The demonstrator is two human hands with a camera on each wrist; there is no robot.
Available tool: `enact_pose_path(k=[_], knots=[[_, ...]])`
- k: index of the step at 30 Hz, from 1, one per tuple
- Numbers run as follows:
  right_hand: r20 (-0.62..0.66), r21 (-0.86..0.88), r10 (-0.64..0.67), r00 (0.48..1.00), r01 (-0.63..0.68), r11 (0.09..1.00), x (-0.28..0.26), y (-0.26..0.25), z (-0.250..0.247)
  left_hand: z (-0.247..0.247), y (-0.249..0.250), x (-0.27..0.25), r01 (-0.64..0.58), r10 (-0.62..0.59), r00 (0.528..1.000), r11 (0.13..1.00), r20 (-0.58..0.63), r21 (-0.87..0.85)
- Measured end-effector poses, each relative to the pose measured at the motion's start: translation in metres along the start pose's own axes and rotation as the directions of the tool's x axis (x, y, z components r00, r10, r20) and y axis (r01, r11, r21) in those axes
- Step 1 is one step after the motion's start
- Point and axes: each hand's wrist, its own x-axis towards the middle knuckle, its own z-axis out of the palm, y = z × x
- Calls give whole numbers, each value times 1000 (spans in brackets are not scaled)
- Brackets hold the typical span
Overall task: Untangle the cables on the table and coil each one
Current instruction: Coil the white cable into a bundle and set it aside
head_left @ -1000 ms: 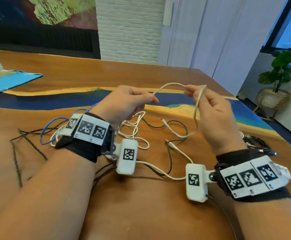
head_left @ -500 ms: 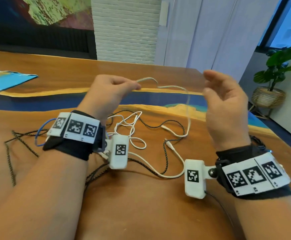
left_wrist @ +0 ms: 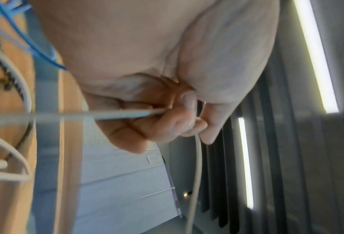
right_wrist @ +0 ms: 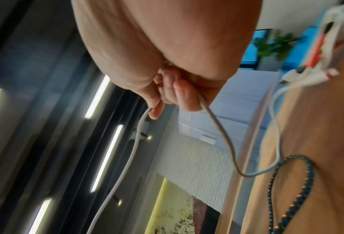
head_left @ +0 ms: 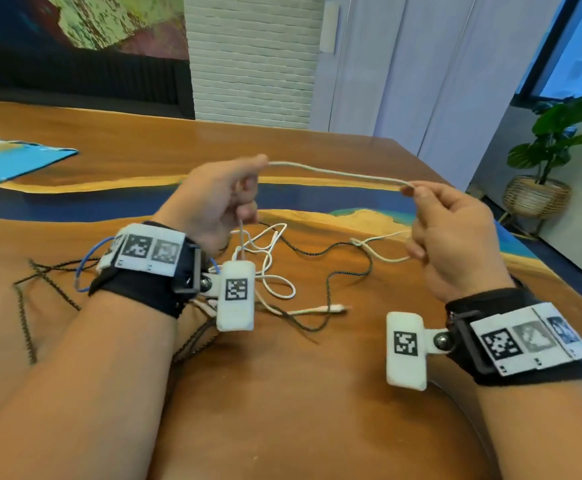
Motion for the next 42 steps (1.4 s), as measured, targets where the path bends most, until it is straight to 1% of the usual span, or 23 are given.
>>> enact_pose_path(k=[1,2,4,6,8,10,12,13,15,17,19,21,23,25,26,28,30,32,34,36,38,40,42], knots=[[-4,39,71,997,-71,997,3,3,-5,-1,1,1,-8,6,1000,988,-14,-155],[26,17,117,993,-117,993,4,6,-8,0,1,2,-19,14,1000,964,-20,-264],[107,-205,120,987,-97,974,5,8,-9,5,0,3,-41,38,999,950,-16,-309],[147,-433,36,988,31,901,1,6,-6,12,-4,4,-75,77,997,986,7,-151],[219,-537,-96,971,202,819,-7,-4,1,20,-8,3,-96,93,994,993,57,66],[342,-529,-191,920,357,770,-18,-13,9,29,-10,-1,-102,75,988,973,131,209],[450,-426,-196,871,402,811,-27,-15,17,38,-11,-5,-124,64,975,952,214,281],[485,-340,-154,861,349,873,-31,-16,21,41,-12,-6,-136,62,969,941,238,310],[489,-101,-59,871,124,987,-34,-16,27,41,-15,-5,-157,71,970,915,233,372],[411,112,65,909,-121,986,-34,-14,32,37,-17,-2,-164,86,977,889,195,427],[360,210,169,917,-257,943,-32,-9,38,35,-18,-1,-158,82,981,859,173,488],[361,157,183,914,-253,955,-32,-2,42,36,-20,-1,-130,37,983,823,177,553],[363,-7,126,923,-133,991,-30,6,40,37,-21,-1,-82,-32,980,833,196,547],[290,-75,59,955,-38,996,-24,9,33,34,-20,-1,-32,-69,980,873,188,487],[229,-39,39,973,-30,999,-19,7,28,31,-17,-2,-11,-77,982,888,171,461],[111,164,74,991,-92,982,-10,-2,14,22,-12,-1,23,-78,988,929,135,370],[22,365,156,987,-153,918,-1,-7,-1,12,-9,1,61,-77,993,984,92,165],[-25,401,215,976,-187,897,5,-5,-12,4,-6,3,92,-85,995,986,56,-140],[-6,355,239,971,-221,908,7,-1,-15,0,-3,4,87,-78,996,897,40,-433],[92,309,203,975,-222,925,5,0,-13,-1,-1,6,60,-54,998,771,29,-634],[202,220,138,970,-182,958,0,-2,-8,-3,-1,9,16,-22,1000,632,3,-775],[310,113,92,946,-132,985,-8,-5,-3,-5,-2,11,-41,0,999,496,-47,-867],[396,20,79,915,-95,995,-16,-8,2,-7,-1,13,-120,-10,991,420,-137,-900]])
